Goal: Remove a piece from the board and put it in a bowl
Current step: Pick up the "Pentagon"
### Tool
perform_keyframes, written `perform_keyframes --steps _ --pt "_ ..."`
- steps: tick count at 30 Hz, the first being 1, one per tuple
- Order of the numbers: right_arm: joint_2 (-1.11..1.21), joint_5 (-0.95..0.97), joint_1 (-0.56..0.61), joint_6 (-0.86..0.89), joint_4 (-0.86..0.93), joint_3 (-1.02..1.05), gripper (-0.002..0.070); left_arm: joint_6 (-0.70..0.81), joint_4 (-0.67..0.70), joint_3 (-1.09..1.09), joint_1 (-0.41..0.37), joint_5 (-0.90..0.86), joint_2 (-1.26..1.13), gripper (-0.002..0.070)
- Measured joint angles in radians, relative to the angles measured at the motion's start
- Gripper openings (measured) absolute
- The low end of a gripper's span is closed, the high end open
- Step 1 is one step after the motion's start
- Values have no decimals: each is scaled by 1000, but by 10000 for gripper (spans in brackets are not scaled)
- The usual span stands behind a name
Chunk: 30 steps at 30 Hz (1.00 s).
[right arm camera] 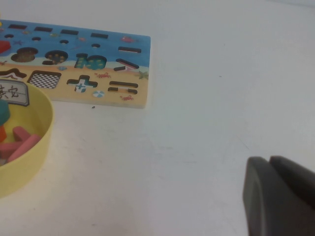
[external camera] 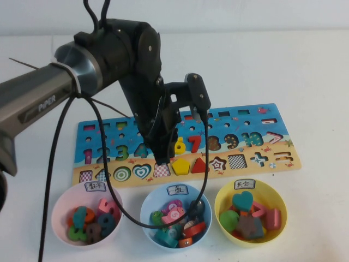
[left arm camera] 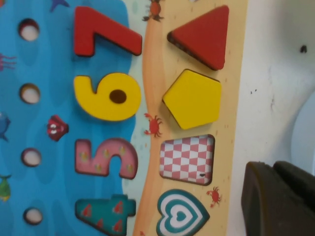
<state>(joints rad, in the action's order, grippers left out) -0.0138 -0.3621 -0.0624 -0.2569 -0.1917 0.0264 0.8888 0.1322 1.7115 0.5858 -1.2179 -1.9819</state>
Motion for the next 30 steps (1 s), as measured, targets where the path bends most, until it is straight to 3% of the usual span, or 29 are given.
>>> perform_keyframes --steps 8,11,16,19,30 --pt "0 0 0 0 0 0 -17 63 6 11 12 9 -57 1" --pt "0 0 0 0 0 0 -17 67 11 18 18 20 -63 57" --pt "0 0 0 0 0 0 -17 75 17 20 20 55 -86 327" --pt "0 0 0 0 0 0 -17 87 17 20 20 89 -103 404" --pt "0 0 0 0 0 0 -17 94 6 26 20 146 -151 433"
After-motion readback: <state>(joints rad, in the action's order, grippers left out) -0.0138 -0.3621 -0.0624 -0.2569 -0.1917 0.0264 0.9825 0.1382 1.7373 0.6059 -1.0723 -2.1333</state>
